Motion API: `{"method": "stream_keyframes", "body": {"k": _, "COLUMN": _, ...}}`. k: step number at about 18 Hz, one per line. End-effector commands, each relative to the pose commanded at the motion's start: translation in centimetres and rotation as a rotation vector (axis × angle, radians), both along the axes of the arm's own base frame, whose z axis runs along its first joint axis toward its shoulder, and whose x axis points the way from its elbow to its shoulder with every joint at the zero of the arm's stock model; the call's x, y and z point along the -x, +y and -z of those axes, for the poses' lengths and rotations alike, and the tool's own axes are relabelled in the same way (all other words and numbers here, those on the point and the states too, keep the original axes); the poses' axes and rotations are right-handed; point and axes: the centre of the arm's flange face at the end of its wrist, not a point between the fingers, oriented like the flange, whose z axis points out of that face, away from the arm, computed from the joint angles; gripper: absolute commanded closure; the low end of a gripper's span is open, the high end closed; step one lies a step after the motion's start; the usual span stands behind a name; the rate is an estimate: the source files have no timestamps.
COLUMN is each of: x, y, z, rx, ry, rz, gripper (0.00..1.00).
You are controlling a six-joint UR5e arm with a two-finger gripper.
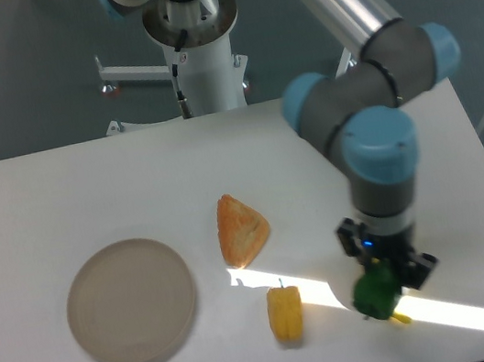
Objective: Place the green pepper on the plate
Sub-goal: 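Carry the green pepper across the table over the beige plate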
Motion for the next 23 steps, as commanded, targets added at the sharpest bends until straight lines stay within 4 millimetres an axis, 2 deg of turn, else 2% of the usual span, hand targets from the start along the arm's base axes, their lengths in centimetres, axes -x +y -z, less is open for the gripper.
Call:
{"method": "stream_keyframes", "body": {"k": 2, "x": -4.0, "y": 0.1, "z": 0.6, "rx": 0.001, "ry": -0.041, "rz": -0.033, "gripper": 0.76}}
{"method": "stream_keyframes", "body": {"k": 5, "x": -9.9, "y": 1.3, "z": 0.5, "rx": -0.020, "ry": -0.093, "rz": -0.087, "gripper": 0.76}}
{"method": "stream_keyframes", "body": {"k": 7, "x": -14.5, "y": 2.3, "z": 1.9, "rx": -0.016, "ry": -0.138, "rz": -0.122, "gripper": 0.76}}
{"method": "stream_keyframes", "body": {"k": 10, "x": -18.9, "y": 2.7, "z": 3.9, "rx": -0.013, "ry": -0.166, "rz": -0.136, "gripper": 0.76}}
{"method": "stream_keyframes", "body": {"k": 15, "x": -24.3, "y": 3.0, "z": 6.4, "rx": -0.031, "ry": -0.158, "rz": -0.030, "gripper": 0.76}}
{"method": "stream_keyframes", "body": {"k": 18, "x": -26.6, "y": 2.9, "z": 7.3, "rx": -0.012, "ry": -0.152, "rz": 0.071, "gripper": 0.76}}
{"method": "stream_keyframes", "body": {"k": 23, "x": -27.6, "y": 2.7, "z": 9.3, "rx": 0.001, "ry": -0.201, "rz": 0.131, "gripper": 0.76}}
